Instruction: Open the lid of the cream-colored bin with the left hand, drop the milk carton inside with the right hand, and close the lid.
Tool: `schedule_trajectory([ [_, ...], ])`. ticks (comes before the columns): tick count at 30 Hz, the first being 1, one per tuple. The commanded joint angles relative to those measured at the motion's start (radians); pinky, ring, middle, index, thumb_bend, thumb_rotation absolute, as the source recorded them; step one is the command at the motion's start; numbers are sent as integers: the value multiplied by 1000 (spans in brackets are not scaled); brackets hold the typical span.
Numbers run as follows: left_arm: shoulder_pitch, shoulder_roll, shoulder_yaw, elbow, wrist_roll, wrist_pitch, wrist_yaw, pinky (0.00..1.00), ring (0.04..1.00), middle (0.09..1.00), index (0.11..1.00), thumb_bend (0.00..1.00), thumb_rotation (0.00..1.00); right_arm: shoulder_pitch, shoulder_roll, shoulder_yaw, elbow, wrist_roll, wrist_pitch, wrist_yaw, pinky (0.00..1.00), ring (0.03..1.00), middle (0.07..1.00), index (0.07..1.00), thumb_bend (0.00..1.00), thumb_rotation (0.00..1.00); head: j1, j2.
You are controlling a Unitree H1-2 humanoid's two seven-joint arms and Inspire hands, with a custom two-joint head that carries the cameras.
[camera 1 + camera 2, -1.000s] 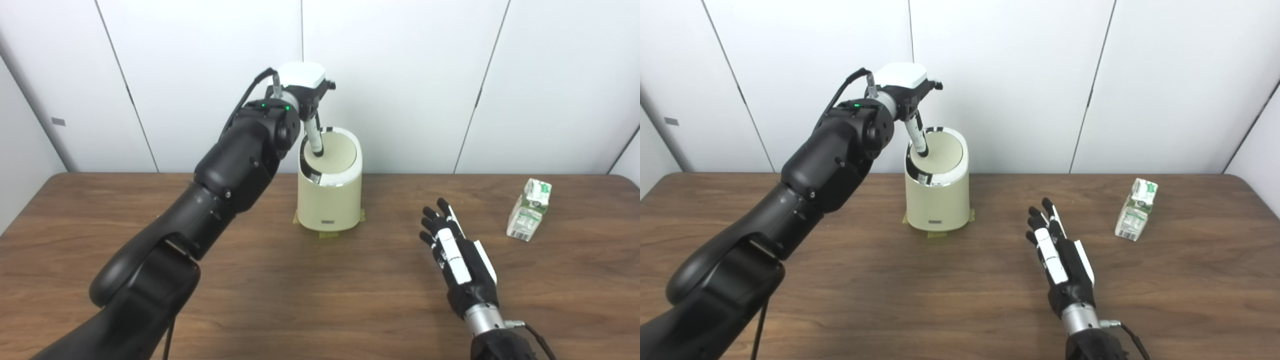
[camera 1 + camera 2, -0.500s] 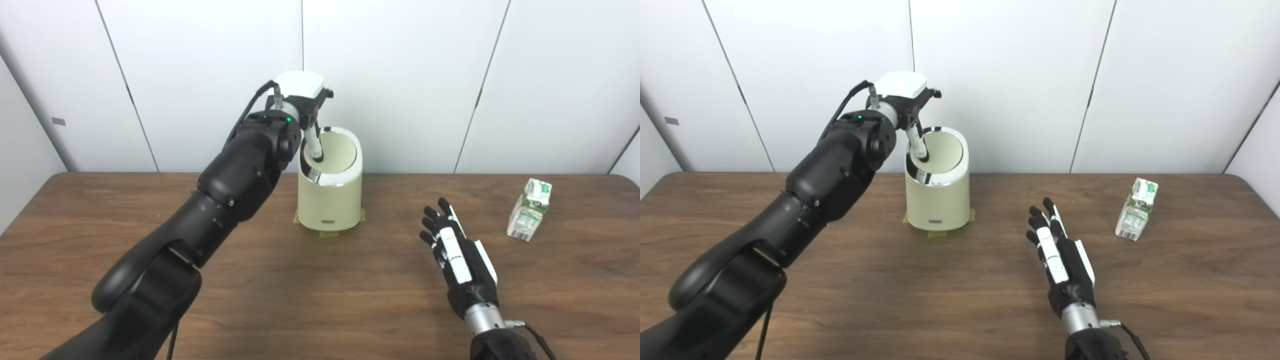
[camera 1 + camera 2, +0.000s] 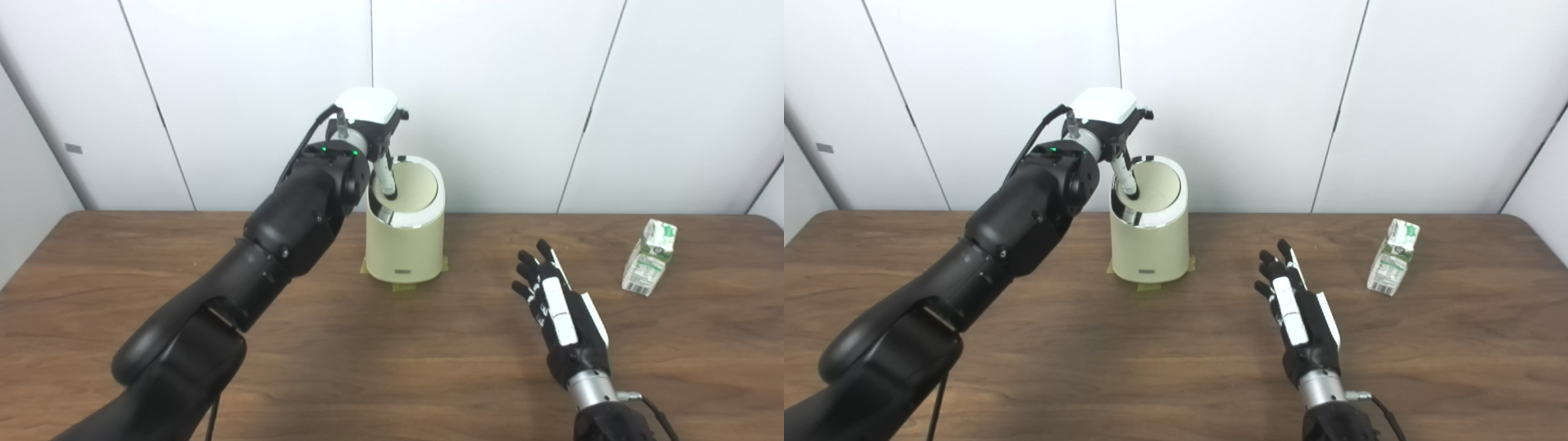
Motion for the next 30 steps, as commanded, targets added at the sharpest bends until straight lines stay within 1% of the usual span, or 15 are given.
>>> schedule_trajectory([
  [1,4,2,-28,15,25,-20,18,803,874,877,901,1000,97,-33,3,-2,-33,-4,-41,-3,885,936,923,994,713,859,-1,2],
  [3,17,4,-42,17,31,-33,31,799,868,872,901,1000,93,-34,3,-3,-31,-6,-43,-3,880,933,919,992,720,859,-1,2],
  [8,37,0,-48,24,32,-50,53,810,875,874,898,1000,96,-35,-1,-5,-26,-2,-47,2,881,934,922,998,726,861,-2,-1],
  [12,40,-9,-53,33,36,-45,43,815,884,885,910,999,116,-36,1,-3,-31,-5,-43,1,879,934,921,999,727,862,-4,-1],
  [20,45,-12,-63,34,45,-43,34,792,875,876,913,988,97,-39,9,-4,-33,-5,-38,-4,878,934,921,994,711,853,-6,0],
  [23,39,-6,-54,31,37,-46,30,789,877,879,913,993,109,-39,7,-4,-31,-8,-39,-3,878,933,922,993,715,855,-4,0],
  [26,22,0,-26,17,10,-46,17,815,892,887,912,988,101,-40,6,-8,-24,-6,-43,-4,878,935,923,995,705,862,3,-2],
  [28,-3,2,-7,7,-4,-42,0,827,896,891,910,985,93,-44,4,-13,-7,-3,-55,-3,881,935,921,996,706,857,6,-3],
  [30,-30,3,10,-4,-11,-34,-17,853,917,916,916,982,90,-47,5,-15,0,-2,-59,-3,877,932,917,990,722,854,5,-2],
])
